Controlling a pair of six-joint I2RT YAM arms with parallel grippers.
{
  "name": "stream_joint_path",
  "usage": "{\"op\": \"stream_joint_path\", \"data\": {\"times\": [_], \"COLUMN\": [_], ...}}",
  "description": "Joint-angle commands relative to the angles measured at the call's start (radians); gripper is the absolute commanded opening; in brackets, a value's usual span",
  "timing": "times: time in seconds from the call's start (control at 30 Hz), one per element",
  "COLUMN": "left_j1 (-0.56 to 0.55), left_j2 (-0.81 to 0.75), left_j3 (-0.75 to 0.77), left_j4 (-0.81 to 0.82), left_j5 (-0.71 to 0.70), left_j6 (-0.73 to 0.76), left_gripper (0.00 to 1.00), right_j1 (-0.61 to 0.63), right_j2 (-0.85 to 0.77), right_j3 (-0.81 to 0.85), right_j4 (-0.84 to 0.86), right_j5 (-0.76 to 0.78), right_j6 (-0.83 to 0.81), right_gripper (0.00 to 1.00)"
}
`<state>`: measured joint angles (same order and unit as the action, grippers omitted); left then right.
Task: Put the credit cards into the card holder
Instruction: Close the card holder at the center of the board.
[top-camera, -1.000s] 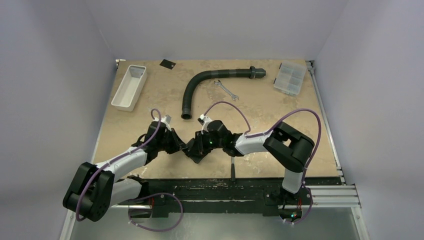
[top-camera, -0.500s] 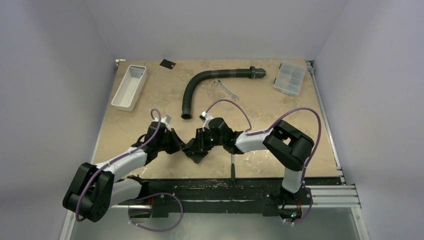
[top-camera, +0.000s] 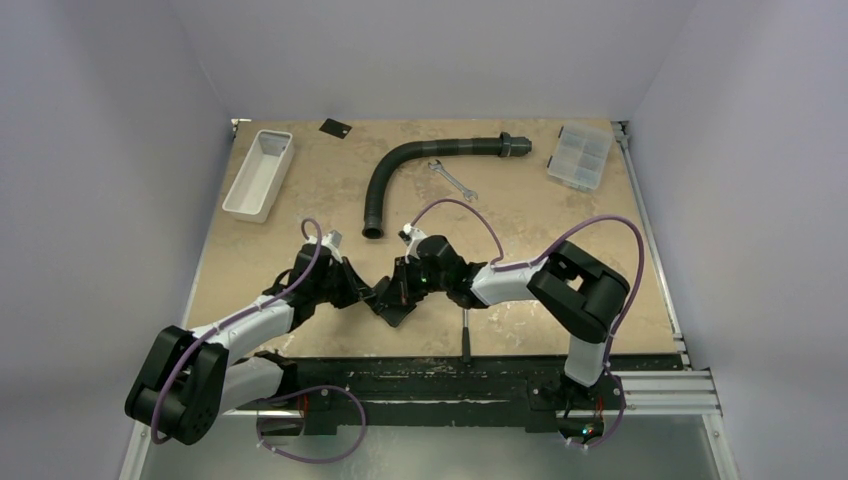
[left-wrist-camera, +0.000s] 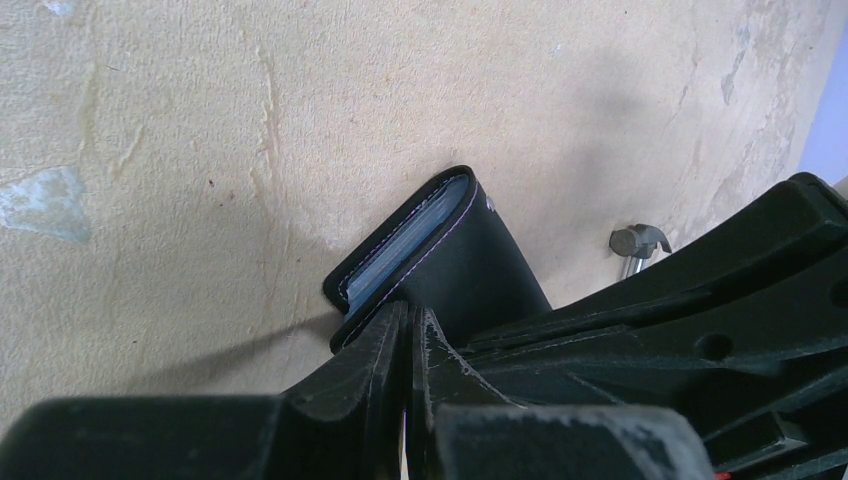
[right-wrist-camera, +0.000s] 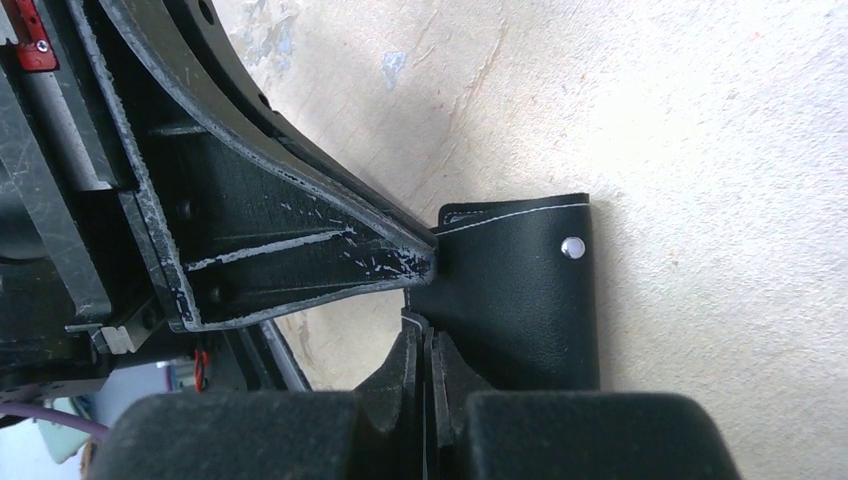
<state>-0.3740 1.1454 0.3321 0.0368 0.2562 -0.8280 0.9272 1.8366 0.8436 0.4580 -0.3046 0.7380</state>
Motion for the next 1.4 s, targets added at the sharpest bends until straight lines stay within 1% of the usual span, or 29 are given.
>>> {"op": "stream_joint_path", "data": {"times": [0.0,0.23,0.37,0.63,1.07,1.2,1.37], "left_j1": [0.001,0.001,0.001,0.001,0.001,0.001,0.001], "left_j2": [0.019,0.029,0.030,0.035,0.034,0.027,0.034], "left_j3": [-0.035,-0.026,-0.023,-0.013,-0.009,-0.008,-0.004], "left_j4": [-0.112,-0.123,-0.132,-0.146,-0.159,-0.172,-0.175], "left_j5": [-0.073,-0.084,-0.090,-0.100,-0.106,-0.123,-0.129], "left_j6": [0.029,0.039,0.041,0.050,0.067,0.063,0.063], "left_gripper": [0.00,0.00,0.00,0.00,0.00,0.00,0.00], "right_j1": [-0.002,0.005,0.011,0.014,0.013,0.013,0.013], "right_j2": [-0.069,-0.093,-0.073,-0.043,0.012,-0.016,-0.057], "right_j3": [0.024,0.032,0.044,0.074,0.100,0.080,0.106], "right_j4": [-0.059,-0.133,-0.148,-0.182,-0.258,-0.265,-0.293], "right_j5": [0.046,0.095,0.078,0.119,0.178,0.188,0.168], "right_j6": [-0.050,-0.082,-0.073,-0.103,-0.101,-0.105,-0.121], "right_gripper": [0.00,0.00,0.00,0.00,0.00,0.00,0.00]}}
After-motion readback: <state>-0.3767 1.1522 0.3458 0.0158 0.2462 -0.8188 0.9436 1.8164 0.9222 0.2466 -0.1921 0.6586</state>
